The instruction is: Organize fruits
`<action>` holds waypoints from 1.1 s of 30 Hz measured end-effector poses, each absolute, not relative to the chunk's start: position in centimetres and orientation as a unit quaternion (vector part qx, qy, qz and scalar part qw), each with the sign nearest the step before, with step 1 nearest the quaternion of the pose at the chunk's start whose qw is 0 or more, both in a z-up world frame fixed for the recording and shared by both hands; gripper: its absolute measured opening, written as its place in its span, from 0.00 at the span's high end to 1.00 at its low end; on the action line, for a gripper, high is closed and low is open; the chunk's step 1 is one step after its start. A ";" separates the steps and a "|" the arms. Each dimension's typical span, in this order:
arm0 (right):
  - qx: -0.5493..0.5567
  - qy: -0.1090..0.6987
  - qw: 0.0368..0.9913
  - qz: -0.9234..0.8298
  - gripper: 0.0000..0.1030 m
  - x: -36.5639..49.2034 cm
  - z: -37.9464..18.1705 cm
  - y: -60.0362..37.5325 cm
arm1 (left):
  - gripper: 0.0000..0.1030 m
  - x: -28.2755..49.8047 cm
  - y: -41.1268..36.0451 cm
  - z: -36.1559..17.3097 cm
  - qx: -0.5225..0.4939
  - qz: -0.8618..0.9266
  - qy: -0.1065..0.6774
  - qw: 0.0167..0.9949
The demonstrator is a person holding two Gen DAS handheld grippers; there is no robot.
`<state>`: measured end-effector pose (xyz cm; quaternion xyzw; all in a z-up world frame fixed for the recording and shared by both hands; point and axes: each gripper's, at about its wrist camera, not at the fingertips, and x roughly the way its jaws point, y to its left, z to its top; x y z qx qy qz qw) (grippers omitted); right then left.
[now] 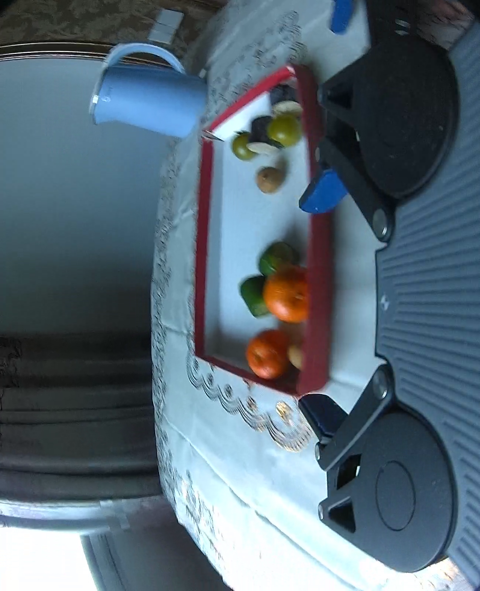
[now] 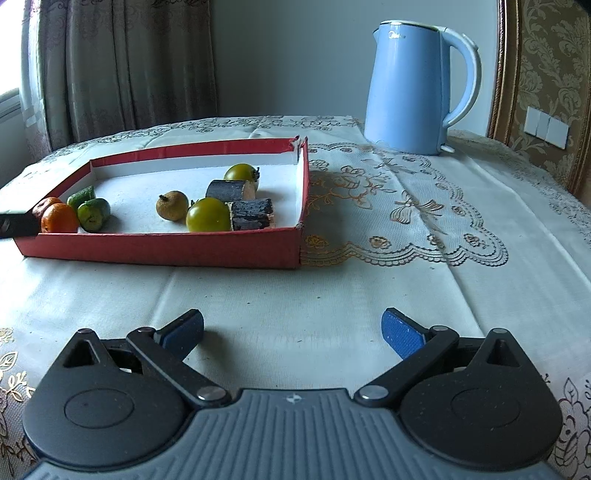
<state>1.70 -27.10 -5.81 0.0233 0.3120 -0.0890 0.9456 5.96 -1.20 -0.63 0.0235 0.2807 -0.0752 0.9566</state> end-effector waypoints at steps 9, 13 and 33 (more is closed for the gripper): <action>0.017 0.290 0.952 -0.098 0.00 0.3 -4.5 -23.6 | 0.00 3.2 -1.6 -0.6 0.041 -0.073 0.281 0.956; -0.010 0.267 0.957 -0.113 0.00 -0.2 -3.3 -21.7 | 0.00 2.7 -1.6 -0.2 0.031 -0.075 0.287 0.955; -0.036 0.243 0.960 -0.132 0.00 1.0 -1.7 -19.9 | 0.00 3.3 -0.2 0.9 0.024 -0.035 0.287 0.957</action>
